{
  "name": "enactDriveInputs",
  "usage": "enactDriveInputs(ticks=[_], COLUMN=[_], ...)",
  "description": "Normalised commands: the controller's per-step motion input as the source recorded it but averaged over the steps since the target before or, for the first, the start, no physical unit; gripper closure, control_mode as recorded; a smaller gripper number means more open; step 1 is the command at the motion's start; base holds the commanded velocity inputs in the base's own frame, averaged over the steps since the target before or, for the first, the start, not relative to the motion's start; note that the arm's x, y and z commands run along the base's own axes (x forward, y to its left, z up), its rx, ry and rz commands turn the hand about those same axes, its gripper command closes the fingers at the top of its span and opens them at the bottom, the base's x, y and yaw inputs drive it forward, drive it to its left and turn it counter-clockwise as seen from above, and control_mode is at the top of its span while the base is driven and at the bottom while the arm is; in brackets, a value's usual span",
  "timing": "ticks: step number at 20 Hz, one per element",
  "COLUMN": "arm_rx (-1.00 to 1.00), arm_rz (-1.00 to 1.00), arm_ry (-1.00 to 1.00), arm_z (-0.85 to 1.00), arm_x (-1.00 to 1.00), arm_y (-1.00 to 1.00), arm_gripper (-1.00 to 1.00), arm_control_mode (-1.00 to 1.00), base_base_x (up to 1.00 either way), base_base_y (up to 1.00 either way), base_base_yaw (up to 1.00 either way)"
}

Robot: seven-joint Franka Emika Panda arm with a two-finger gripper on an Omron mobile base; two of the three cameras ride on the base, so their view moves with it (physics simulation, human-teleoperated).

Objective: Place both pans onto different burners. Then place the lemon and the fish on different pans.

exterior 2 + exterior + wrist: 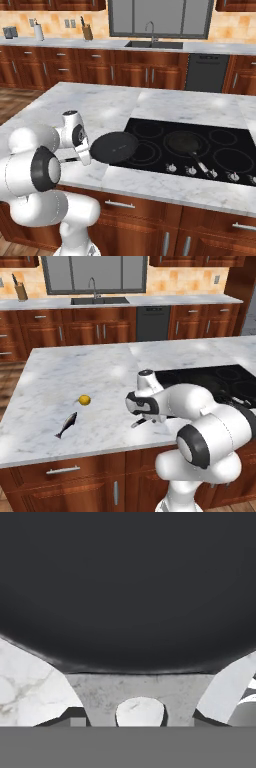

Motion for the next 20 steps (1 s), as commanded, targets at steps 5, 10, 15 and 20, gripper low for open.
enactDriveInputs(ticks=[5, 10, 15, 20], arm_rx=[0.02, 0.02, 0.01, 0.03], arm_rz=[0.0, 0.0, 0.0, 0.0], arm_ry=[0.05, 0.07, 0.04, 0.05], arm_z=[-0.11, -0.08, 0.0, -0.03], arm_x=[0.14, 0.28, 0.47, 0.41], arm_y=[-0.31, -0.27, -0.2, -0.15], arm_gripper=[1.0, 1.0, 1.0, 1.0], arm_control_mode=[-1.0, -1.0, -1.0, -1.0], base_base_x=[0.0, 0.0, 0.0, 0.0], base_base_y=[0.0, 0.0, 0.0, 0.0], base_base_yaw=[0.0, 0.0, 0.0, 0.0])
